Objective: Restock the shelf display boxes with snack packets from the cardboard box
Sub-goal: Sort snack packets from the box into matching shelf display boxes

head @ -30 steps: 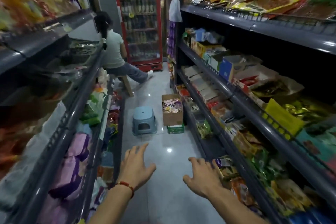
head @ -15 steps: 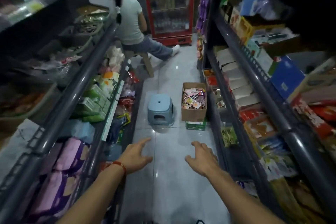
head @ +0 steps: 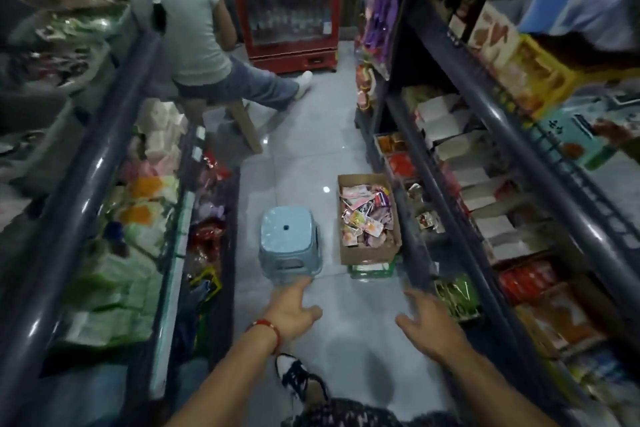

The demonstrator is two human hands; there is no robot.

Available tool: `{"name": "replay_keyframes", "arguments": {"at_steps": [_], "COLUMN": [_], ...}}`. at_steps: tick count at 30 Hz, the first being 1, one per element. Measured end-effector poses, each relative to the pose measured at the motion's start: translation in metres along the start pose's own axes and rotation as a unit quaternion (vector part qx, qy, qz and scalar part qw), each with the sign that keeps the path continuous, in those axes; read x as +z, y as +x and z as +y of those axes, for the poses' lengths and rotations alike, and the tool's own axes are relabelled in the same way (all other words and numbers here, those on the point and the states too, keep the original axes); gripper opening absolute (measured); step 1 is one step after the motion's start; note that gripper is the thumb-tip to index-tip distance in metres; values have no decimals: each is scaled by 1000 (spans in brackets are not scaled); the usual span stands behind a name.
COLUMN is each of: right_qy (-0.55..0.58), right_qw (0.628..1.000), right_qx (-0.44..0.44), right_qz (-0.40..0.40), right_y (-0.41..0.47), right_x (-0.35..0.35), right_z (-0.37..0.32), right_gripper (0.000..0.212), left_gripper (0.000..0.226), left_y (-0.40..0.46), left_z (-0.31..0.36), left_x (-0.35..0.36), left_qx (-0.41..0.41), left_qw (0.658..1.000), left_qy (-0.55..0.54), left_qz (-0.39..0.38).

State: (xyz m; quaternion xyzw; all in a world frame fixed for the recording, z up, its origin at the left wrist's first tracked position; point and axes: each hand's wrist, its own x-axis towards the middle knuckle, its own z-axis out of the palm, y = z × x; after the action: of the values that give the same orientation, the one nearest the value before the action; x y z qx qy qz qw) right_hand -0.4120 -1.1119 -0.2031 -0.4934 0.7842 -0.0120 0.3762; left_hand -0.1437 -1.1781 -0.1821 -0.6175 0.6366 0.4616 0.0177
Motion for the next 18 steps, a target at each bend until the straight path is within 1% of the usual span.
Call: {"name": "replay_keyframes", "arguments": {"at_steps": [2, 6, 8, 11, 15, 16, 18], "right_qy": [21, 72, 100, 131, 151, 150, 171], "right_qw": [999, 993, 989, 986, 984, 984, 979], "right_qx": [38, 86, 96, 98, 90, 93, 112], "right_qz": [15, 37, 44, 32, 6, 2, 2], "right_y": [24, 82, 113, 162, 235, 249, 268], "right_x": [-11, -31, -36, -45, -60, -65, -77], "right_z": [-21, -70, -90, -121, -132, -130, -123], "right_gripper": [63, 62, 61, 52, 55, 53, 48], "left_gripper": [66, 64, 57, 48, 47, 48, 50], "left_y": [40, 113, 145, 193, 247, 257, 274], "left_z": [6, 26, 39, 62, 97, 108, 135], "left_x": [-33, -99, -130, -169, -191, -193, -199], "left_qx": [8, 34, 46, 73, 74, 72, 87], "left_qw": [999, 994, 992, 992, 990, 989, 984], "left_qy": [35, 83, 103, 103, 114, 121, 155], "left_qz": [-36, -69, -60, -15, 37, 35, 4]}}
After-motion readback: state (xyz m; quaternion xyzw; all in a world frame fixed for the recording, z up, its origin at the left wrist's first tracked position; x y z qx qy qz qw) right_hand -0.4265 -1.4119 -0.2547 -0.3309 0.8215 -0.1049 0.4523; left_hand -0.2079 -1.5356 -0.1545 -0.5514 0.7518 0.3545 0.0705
